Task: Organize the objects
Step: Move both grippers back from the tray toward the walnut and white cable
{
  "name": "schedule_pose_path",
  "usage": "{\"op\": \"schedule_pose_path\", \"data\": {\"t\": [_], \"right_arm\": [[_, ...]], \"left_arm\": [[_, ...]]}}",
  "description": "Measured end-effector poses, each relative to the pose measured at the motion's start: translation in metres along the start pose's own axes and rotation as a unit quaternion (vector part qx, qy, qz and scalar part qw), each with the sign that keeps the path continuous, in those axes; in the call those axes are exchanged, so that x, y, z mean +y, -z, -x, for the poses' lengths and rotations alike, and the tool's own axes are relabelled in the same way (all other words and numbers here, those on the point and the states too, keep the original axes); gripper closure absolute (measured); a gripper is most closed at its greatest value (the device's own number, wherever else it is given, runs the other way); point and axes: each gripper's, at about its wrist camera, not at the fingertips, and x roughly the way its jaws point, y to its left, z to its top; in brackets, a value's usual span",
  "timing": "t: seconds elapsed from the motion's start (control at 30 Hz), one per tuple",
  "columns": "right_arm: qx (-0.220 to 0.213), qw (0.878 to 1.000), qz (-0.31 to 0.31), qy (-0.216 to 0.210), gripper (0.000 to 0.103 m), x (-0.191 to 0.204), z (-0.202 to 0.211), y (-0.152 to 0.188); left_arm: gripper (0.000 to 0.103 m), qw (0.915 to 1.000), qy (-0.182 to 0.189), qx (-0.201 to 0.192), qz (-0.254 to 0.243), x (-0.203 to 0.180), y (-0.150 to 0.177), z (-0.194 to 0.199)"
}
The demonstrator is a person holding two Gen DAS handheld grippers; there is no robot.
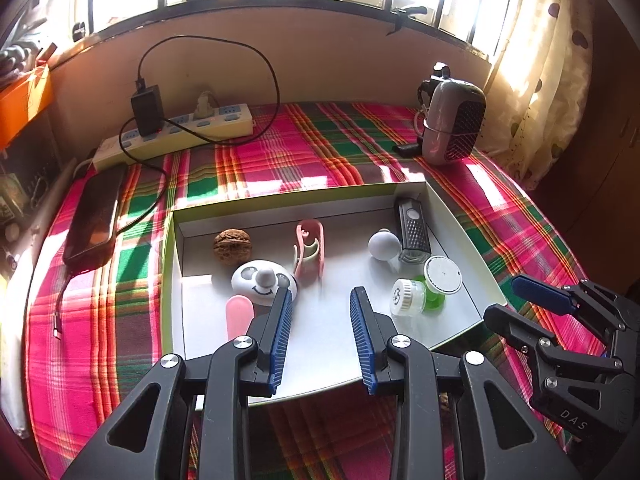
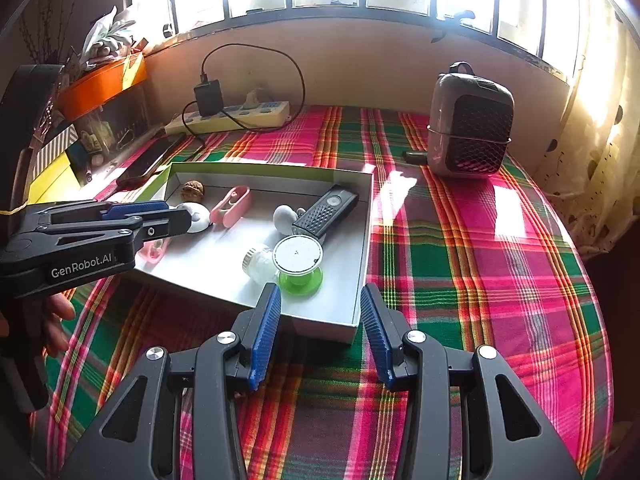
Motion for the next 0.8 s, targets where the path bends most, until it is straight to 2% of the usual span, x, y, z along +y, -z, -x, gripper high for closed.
{"op": "schedule_pose_path", "data": {"t": [0.33, 0.63, 0.8], "right_arm": [[-0.006, 1.000, -0.011, -0.008, 0.060, 0.000, 0.016, 0.018], [-0.006, 1.000, -0.019, -0.017, 0.060, -0.001, 0.023, 0.033], [-0.005, 0.999, -0.024, -0.023, 0.060, -0.001, 0.025, 0.040]], "left_arm": [[0.075, 0.9998, 0.018, 0.002, 0.009, -0.005, 0.038, 0.025], [0.072, 0.9976, 0.064, 0.027, -0.005, -0.021, 0.075, 0.036], [0.070, 0.9967, 0.069, 0.041, -0.015, -0.032, 0.089, 0.036]]}}
